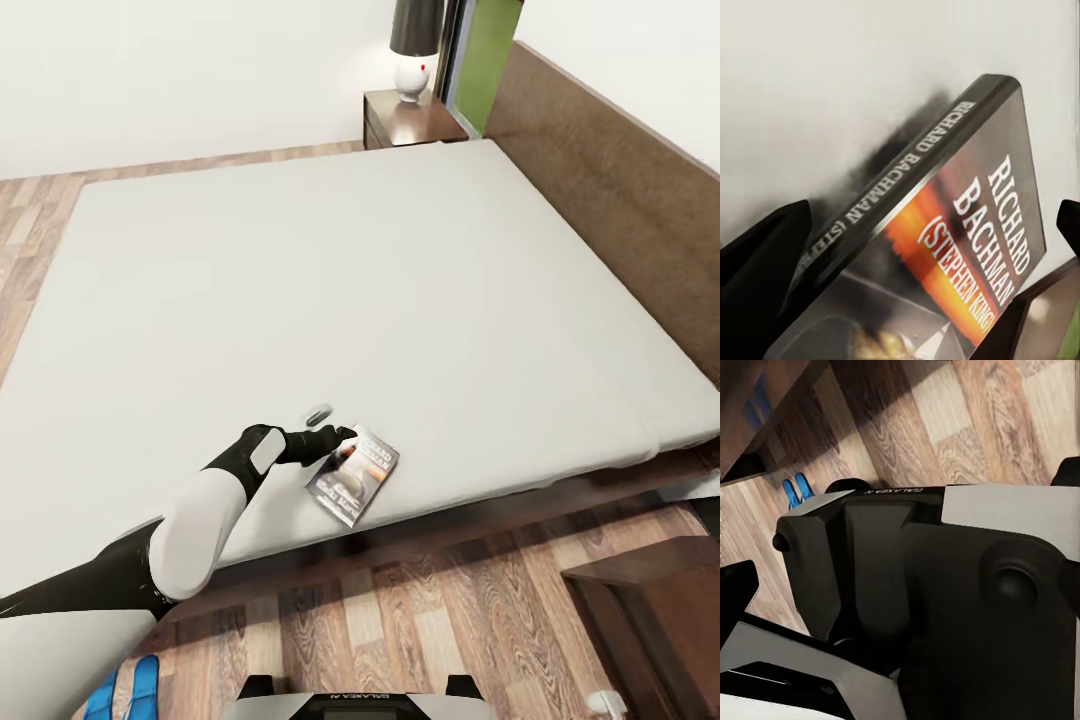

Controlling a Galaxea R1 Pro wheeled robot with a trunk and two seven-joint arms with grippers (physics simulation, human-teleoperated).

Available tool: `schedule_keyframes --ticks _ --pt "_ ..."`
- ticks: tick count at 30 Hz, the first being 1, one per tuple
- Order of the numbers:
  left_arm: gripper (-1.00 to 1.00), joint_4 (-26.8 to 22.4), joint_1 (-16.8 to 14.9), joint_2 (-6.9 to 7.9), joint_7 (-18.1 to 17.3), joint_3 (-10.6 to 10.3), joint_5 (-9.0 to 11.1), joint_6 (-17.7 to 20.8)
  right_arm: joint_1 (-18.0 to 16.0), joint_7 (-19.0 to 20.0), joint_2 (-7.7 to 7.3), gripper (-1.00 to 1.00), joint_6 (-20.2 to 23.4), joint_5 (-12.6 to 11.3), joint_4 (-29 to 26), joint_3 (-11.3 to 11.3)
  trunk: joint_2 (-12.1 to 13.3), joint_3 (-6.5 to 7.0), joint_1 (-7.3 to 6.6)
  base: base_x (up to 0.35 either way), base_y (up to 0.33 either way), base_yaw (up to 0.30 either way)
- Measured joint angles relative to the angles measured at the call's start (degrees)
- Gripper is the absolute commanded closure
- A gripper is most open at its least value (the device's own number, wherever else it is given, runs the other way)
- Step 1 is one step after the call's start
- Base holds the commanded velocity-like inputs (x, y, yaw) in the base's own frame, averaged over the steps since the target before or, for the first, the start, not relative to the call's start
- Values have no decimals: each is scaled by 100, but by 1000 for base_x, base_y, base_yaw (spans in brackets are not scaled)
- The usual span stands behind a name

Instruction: In the bedroom, move the book from the bed onto either nightstand, and place the two sandals side by side next to the bed.

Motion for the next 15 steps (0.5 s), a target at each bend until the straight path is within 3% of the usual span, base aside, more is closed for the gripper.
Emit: schedule_keyframes --ticks 5,15 --pt "-100 0 1 0 1 -2 -2 2 -1 0 0 -100 0 -1 1 -1 0 0 0 0 0 -196" --pt "-100 0 2 0 -3 3 17 5 -2 0 0 -100 0 1 2 0 0 0 0 -4 0 -15"
